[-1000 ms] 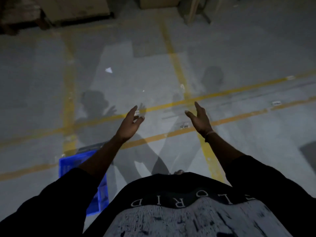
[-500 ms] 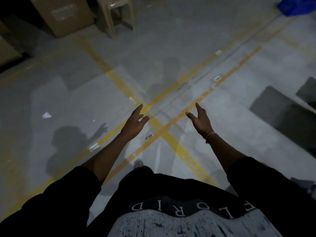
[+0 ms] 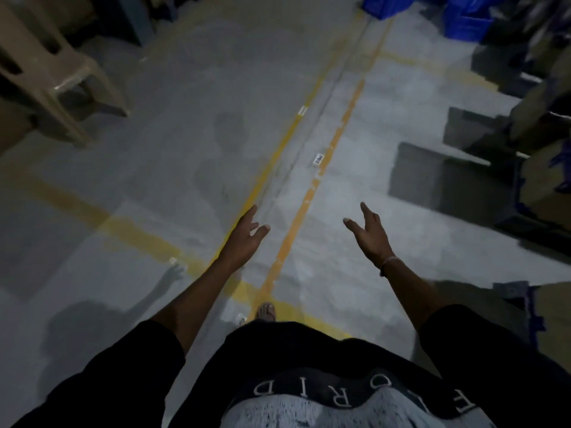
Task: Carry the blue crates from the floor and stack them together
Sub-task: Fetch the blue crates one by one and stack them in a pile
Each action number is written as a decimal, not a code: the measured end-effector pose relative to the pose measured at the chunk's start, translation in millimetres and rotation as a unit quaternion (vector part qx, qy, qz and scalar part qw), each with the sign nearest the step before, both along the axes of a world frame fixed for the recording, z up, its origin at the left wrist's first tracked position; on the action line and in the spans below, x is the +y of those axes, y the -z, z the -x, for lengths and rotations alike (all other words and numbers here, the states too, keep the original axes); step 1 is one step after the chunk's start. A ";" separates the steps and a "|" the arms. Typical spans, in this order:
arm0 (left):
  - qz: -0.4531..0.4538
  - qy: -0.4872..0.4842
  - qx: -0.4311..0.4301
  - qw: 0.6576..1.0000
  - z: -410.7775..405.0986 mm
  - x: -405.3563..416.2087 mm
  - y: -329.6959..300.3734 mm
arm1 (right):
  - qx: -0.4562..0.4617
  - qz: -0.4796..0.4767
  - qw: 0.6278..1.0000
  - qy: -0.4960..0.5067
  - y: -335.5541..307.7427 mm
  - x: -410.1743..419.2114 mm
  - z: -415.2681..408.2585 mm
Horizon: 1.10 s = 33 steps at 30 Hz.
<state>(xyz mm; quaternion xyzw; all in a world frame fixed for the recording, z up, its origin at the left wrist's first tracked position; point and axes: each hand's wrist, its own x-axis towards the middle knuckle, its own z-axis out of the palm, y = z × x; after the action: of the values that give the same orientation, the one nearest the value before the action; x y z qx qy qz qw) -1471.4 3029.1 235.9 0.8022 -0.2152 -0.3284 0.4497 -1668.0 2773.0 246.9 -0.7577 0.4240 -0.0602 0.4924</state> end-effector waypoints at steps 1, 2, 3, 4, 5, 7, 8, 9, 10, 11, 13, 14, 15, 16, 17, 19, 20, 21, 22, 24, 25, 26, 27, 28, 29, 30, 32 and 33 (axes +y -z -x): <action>0.002 0.021 -0.013 1.000 -18.6 -21.5 -3.1 | -0.005 0.001 1.000 0.020 -2.0 -14.0 -11.1; 0.001 0.045 -0.024 0.999 -37.8 -43.5 -6.3 | -0.011 0.000 0.999 0.038 -3.8 -28.2 -23.0; -0.003 0.067 -0.032 0.997 -56.8 -65.7 -8.8 | -0.016 -0.004 0.998 0.056 -4.8 -42.6 -33.9; -0.009 0.084 -0.037 0.996 -73.2 -86.7 -11.7 | -0.019 -0.007 0.997 0.073 -5.7 -56.8 -43.0; -0.013 0.098 -0.036 0.994 -86.8 -106.7 -14.1 | -0.018 -0.008 0.996 0.086 -6.3 -70.1 -50.0; -0.010 0.126 -0.035 0.991 -112.5 -148.1 -15.8 | -0.020 -0.002 0.994 0.110 -4.4 -99.1 -62.9; -0.006 0.137 -0.036 0.990 -125.7 -169.6 -15.9 | -0.021 0.000 0.992 0.121 -3.4 -115.5 -70.0; -0.005 0.144 -0.035 0.989 -138.5 -191.5 -15.4 | -0.020 -0.002 0.991 0.134 -2.4 -133.1 -77.2; -0.003 0.151 -0.032 0.988 -150.5 -213.6 -13.8 | -0.021 -0.004 0.989 0.146 -1.1 -151.9 -84.4; -0.003 0.158 -0.029 0.987 -161.9 -236.1 -10.8 | -0.021 -0.005 0.987 0.156 1.3 -171.6 -91.4; -0.003 0.169 -0.026 0.985 -183.5 -283.2 -4.3 | -0.024 -0.002 0.985 0.169 7.5 -214.4 -105.3; -0.002 0.173 -0.028 0.985 -194.8 -308.9 -0.9 | -0.025 0.000 0.985 0.171 10.6 -238.7 -113.7; -0.001 0.172 -0.030 0.985 -205.9 -335.2 2.6 | -0.027 0.002 0.985 0.171 13.3 -264.0 -122.2; 0.001 0.170 -0.032 0.985 -215.9 -361.2 5.3 | -0.029 0.004 0.985 0.172 15.4 -289.3 -130.7; 0.001 0.167 -0.031 0.985 -224.6 -386.7 7.5 | -0.030 0.004 0.984 0.173 17.4 -314.3 -138.6; -0.003 0.165 -0.025 0.986 -237.1 -436.2 5.9 | -0.028 -0.001 0.984 0.178 18.0 -362.5 -152.9; -0.004 0.167 -0.022 0.986 -242.6 -460.1 2.7 | -0.024 -0.004 0.984 0.179 16.4 -385.9 -159.5; -0.001 0.171 -0.024 0.985 -248.4 -484.5 -1.8 | -0.019 -0.003 0.984 0.178 14.9 -409.8 -166.7; 0.005 0.177 -0.031 0.984 -255.4 -509.9 -6.9 | -0.013 0.003 0.985 0.173 12.6 -434.6 -175.1; 0.013 0.181 -0.037 0.983 -273.7 -561.6 -15.2 | -0.001 0.012 0.986 0.166 6.5 -484.8 -194.0; 0.016 0.174 -0.028 0.984 -283.3 -585.5 -17.6 | 0.001 0.014 0.986 0.164 3.1 -508.6 -203.8; 0.017 0.166 -0.016 0.986 -292.4 -606.5 -19.4 | 0.002 0.018 0.987 0.162 -0.1 -530.7 -213.9; 0.019 0.158 -0.006 0.987 -301.4 -625.9 -20.0 | 0.002 0.019 0.987 0.159 -2.1 -552.0 -224.0; 0.021 0.153 0.001 0.988 -311.5 -644.9 -20.4 | 0.003 0.021 0.987 0.157 -5.0 -572.7 -235.4; 0.025 0.150 0.004 0.988 -323.0 -664.4 -19.9 | 0.006 0.024 0.988 0.155 -6.6 -594.1 -247.4; 0.027 0.150 0.003 0.988 -335.4 -684.1 -19.0 | 0.009 0.029 0.988 0.152 -7.8 -615.2 -260.0; 0.026 0.153 0.002 0.988 -362.9 -724.8 -14.2 | 0.010 0.027 0.989 0.147 -8.0 -655.9 -287.1; 0.023 0.156 0.004 0.987 -378.1 -745.7 -11.0 | 0.008 0.023 0.989 0.148 -6.2 -676.0 -300.9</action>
<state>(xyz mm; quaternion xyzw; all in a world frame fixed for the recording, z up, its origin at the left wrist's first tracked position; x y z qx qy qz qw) -1093.3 2283.5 247.0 0.7469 -0.3435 -0.3924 0.4125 -1367.0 2097.0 253.2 -0.6983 0.5340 -0.1356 0.4570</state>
